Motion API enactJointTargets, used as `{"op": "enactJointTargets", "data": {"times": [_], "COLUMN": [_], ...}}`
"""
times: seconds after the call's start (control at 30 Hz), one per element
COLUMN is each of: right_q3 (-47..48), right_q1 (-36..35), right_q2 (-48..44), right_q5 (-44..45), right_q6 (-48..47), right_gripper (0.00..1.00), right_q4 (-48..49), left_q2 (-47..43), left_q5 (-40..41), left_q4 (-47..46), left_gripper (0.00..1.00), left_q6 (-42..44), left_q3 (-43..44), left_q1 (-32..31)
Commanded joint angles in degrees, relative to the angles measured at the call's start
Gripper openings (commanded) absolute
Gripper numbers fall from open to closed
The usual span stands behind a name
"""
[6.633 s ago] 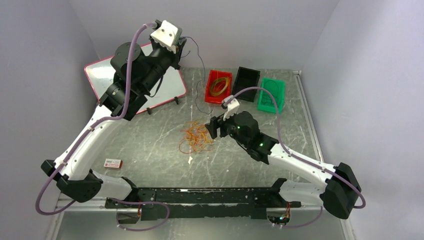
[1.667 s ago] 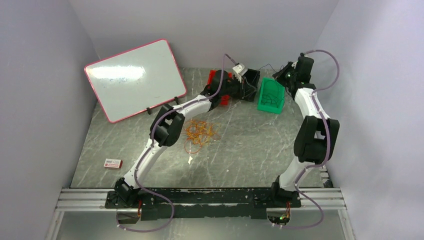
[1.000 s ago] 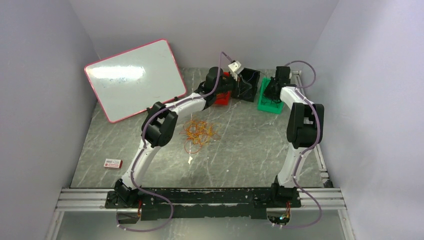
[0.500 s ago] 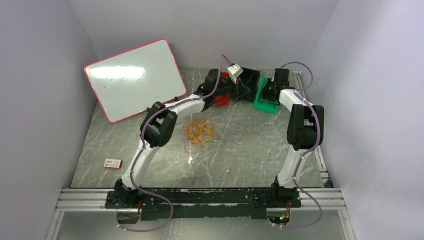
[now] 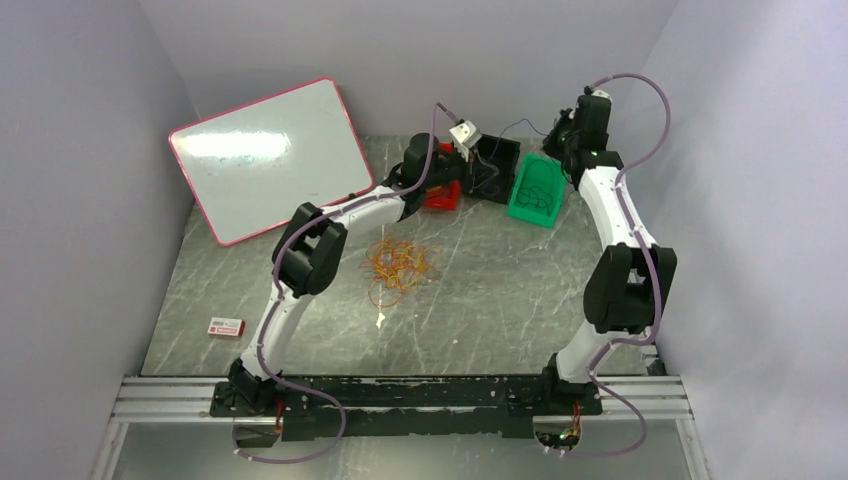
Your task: Untangle the cables
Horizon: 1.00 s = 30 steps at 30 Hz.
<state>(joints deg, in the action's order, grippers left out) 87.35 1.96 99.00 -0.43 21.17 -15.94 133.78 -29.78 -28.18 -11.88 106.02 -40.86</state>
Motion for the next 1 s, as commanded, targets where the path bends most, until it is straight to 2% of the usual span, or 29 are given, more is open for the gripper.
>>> {"op": "enactJointTargets", "data": {"times": [0.0, 0.17, 0.27, 0.57, 0.67, 0.83, 0.97], "right_q3": [0.37, 0.09, -0.29, 2.78, 2.08, 0.45, 0.74], "right_q1": [0.02, 0.0, -0.01, -1.73, -2.2, -2.65, -2.57], "right_q2": [-0.97, -1.65, -4.06, -11.71, -12.75, -14.49, -13.34], "right_q5": [-2.26, -5.88, -3.52, 20.01, 24.54, 25.04, 17.72], "right_q6": [0.53, 1.08, 1.33, -2.26, -4.07, -4.62, -4.34], "right_gripper": [0.0, 0.0, 0.0, 0.0, 0.0, 0.0, 0.0], "right_q4": [0.38, 3.66, 5.26, 3.14, 3.56, 6.24, 7.71], "left_q2": [-3.11, -3.8, -4.0, -2.55, -2.39, -2.71, -2.87], "left_q5": [0.4, 0.77, 0.69, -1.34, -1.6, -1.6, -1.19], "left_q4": [-3.4, -3.8, -4.29, -3.29, -3.6, -3.81, -3.57], "left_gripper": [0.07, 0.07, 0.07, 0.07, 0.07, 0.07, 0.07], "left_q6": [0.05, 0.42, 0.06, -0.44, -0.83, -0.95, -0.66], "left_q3": [-0.38, -1.4, -1.83, 0.91, 0.54, -0.18, -0.36], "left_q1": [0.42, 0.57, 0.76, 0.8, 0.87, 0.82, 0.79]}}
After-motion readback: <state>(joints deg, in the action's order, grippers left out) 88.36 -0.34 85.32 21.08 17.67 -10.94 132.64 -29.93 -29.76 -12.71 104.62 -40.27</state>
